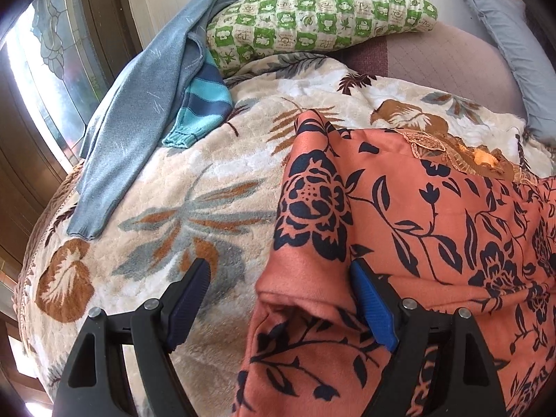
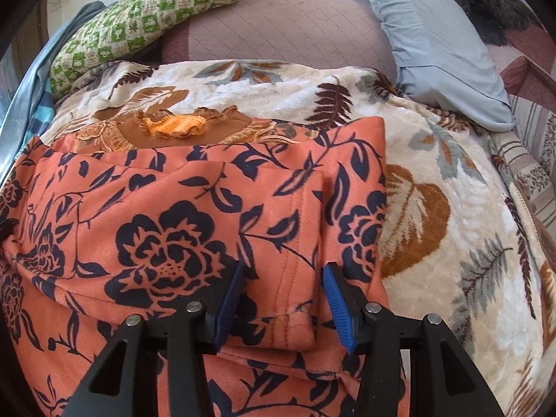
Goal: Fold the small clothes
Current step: 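Grasp the blouse hem with both tools and fold it toward the neckline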
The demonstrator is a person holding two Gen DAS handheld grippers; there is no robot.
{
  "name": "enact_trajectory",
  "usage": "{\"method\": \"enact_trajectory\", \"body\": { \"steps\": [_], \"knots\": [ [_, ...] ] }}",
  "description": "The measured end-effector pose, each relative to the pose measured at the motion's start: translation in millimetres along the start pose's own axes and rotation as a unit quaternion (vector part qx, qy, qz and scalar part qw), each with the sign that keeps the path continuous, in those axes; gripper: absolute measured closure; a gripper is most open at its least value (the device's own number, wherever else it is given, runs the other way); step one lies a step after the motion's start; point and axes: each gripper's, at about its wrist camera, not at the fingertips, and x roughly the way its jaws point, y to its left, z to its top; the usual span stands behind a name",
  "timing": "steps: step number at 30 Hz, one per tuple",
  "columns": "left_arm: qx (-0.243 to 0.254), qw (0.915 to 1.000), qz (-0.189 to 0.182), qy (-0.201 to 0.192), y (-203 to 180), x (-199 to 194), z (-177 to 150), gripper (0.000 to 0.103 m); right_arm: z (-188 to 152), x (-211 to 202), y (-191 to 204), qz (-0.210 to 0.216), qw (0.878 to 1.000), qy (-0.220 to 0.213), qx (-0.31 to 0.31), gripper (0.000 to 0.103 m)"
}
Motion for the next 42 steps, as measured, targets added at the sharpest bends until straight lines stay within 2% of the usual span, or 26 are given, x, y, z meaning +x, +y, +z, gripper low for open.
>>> {"method": "enact_trajectory", "body": {
  "steps": [3, 7, 10, 14, 18, 23, 29, 33, 38, 42],
  "knots": [
    [-0.007, 0.9996, 0.001, -0.026, 15.0, -31.1, -11.9, 0.020, -12.3, -25.2, -2.3, -0.001, 1.000, -0.016, 0.005, 0.051],
    [-0.025, 0.9984, 0.028, -0.041, 45.4, -71.5, -33.7, 0.020, -28.1, -62.9, -13.4, 0.009, 1.000, -0.030, 0.006, 0.051],
    [-0.045, 0.9985, 0.021, -0.024, 70.1, -93.9, -60.2, 0.020, -51.2, -85.9, -43.9, 0.043, 0.998, -0.024, 0.049, 0.041],
    [-0.050, 0.9987, 0.007, -0.005, 89.8, -117.7, -90.3, 0.020, -83.3, -110.2, -83.3, 0.093, 0.989, -0.004, 0.112, 0.039],
    [-0.052, 0.9980, -0.024, 0.028, 98.3, -131.0, -112.6, 0.020, -110.5, -128.8, -96.0, 0.119, 0.986, 0.018, 0.115, 0.038],
    [-0.076, 0.9922, -0.055, 0.082, 100.9, -135.1, -129.2, 0.020, -136.0, -142.2, -88.9, 0.128, 0.985, 0.060, 0.095, 0.037],
    [-0.087, 0.9865, -0.040, 0.133, 103.8, -126.1, -142.2, 0.020, -159.8, -151.2, -69.9, 0.098, 0.990, 0.094, 0.045, 0.037],
    [-0.107, 0.9804, -0.055, 0.157, 109.8, -122.0, -149.5, 0.020, -173.1, -152.4, -52.9, 0.089, 0.990, 0.113, 0.008, 0.037],
    [-0.057, 0.9831, -0.048, 0.167, 92.6, -121.6, -156.9, 0.025, -181.4, -149.1, -37.1, 0.091, 0.987, 0.133, -0.012, 0.037],
    [-0.058, 0.9764, -0.061, 0.199, 91.0, -118.0, -174.2, 0.027, -185.0, -145.3, -24.0, 0.082, 0.985, 0.145, -0.038, 0.037]
  ]
}}
